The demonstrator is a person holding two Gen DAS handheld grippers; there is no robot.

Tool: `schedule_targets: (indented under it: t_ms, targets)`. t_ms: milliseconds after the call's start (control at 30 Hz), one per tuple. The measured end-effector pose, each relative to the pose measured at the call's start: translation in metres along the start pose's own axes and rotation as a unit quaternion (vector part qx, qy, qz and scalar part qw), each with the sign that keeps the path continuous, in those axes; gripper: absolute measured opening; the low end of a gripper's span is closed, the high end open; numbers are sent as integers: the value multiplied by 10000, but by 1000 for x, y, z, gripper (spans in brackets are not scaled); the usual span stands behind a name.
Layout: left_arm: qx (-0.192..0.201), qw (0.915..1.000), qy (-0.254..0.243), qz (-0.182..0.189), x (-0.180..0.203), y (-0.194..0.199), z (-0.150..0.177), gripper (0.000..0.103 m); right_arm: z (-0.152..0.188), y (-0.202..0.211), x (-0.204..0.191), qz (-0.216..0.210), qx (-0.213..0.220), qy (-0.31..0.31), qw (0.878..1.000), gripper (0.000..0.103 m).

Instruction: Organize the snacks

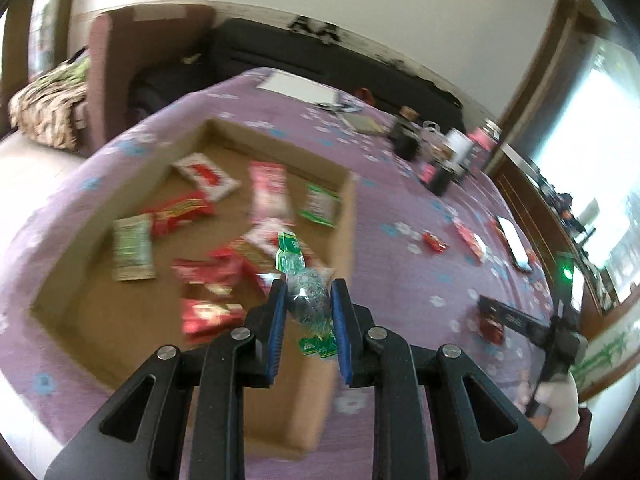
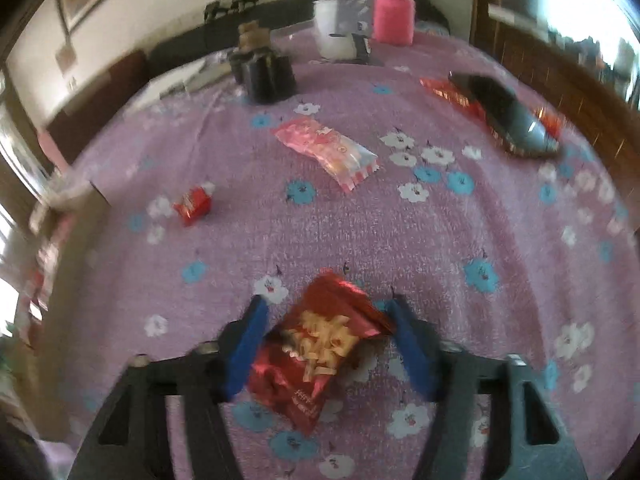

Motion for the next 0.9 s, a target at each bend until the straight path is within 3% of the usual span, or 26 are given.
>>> schedule_targets:
  t_ms: [267,667,900]
  targets:
    - [97,9972,689,-289,-56,3,-11,20,5,35,0,-391,413,53,9984,17]
    - [191,9938,1015,-413,-92,9,-16,20,-16,75,-50,-1291,964,328,9864,2]
    - [156,9936,1062,-364,-98,9,-14,20,-28,92,-91,-1627,1152,695,9775,2]
Point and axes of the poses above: each gripper's, at about its wrist camera, not at the fingertips, and y roughly against the way its jaws point, x to its right, z to its underside, the point moved 5 cm from there along -y, roughly the way its jaws point, and after that the axes turned 10 degrees about y, right-handed, at the moved point
